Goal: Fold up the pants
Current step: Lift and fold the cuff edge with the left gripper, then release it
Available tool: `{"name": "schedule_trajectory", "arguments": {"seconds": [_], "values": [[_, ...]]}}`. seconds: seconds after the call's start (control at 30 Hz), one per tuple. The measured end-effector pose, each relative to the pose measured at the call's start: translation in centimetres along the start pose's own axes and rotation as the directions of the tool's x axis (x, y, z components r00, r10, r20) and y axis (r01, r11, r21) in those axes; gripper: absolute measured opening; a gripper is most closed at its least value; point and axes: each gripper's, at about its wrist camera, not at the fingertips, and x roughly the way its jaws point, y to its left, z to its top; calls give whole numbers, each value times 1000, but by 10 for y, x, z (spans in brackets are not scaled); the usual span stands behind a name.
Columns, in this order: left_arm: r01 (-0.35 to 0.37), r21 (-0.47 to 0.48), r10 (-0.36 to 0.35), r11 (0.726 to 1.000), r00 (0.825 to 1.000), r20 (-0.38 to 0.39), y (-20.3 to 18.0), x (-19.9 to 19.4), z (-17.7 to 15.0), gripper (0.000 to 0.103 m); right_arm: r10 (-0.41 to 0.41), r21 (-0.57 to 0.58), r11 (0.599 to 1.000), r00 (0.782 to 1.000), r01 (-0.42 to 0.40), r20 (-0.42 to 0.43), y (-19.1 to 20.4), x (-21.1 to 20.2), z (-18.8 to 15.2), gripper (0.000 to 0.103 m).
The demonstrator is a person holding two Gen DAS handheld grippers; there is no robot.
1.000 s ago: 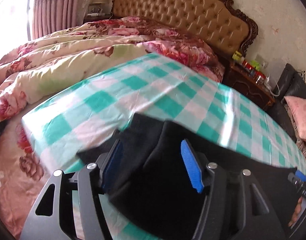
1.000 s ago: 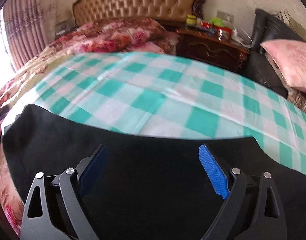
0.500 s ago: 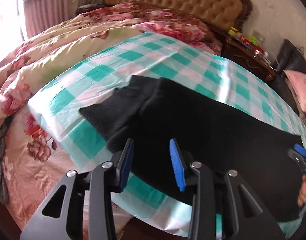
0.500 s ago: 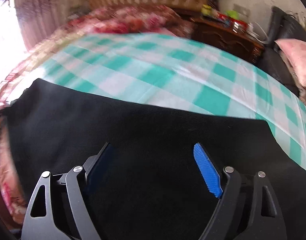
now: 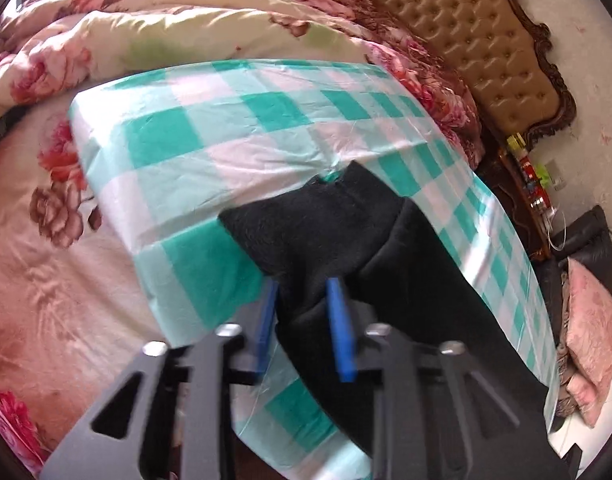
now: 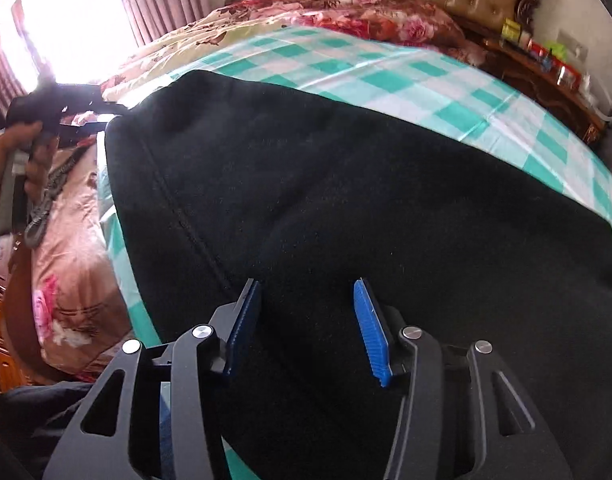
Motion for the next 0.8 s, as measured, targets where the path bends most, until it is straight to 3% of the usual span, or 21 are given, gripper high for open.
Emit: {"name": "schedule_trajectory", "arguments": {"seconds": [0.13,0.27,0.33,0.4,0.5,0.57,0.63,0.7,0.8], "values": [[-4,123,-8,992,995,95,-23,-20,5,15,-8,5,1000,1000,8,2,1,2,-2,48],[-14,38,14,999,1000,4,1,5,1,18,-13,14,1000,1000,14,-5,1,1,0,48],[-5,30,4,1000,1000,22,8,2,-2,37,18,49,999,1000,-18,-1,-6,-1,2,47],[-27,26,26,999,999,37,11,-2,-1,46,33,111,993,999,-36,32,-17,-7,9,47],[-86,41,81,995,990,112,5,-16,-1,44,-21,145,989,996,7,91,-31,-14,28,48],[-107,103,87,989,979,184,-15,-27,-3,44,-48,155,987,994,32,102,-40,-10,45,48],[-107,236,53,966,973,225,-53,-30,-9,44,-72,171,984,992,54,100,-49,-3,54,48],[-83,376,-1,923,976,219,-90,-26,-22,44,-94,198,977,992,77,79,-63,10,64,48],[-31,582,-71,813,986,152,-153,-9,-56,41,-131,228,966,991,122,23,-85,33,69,45]]}}
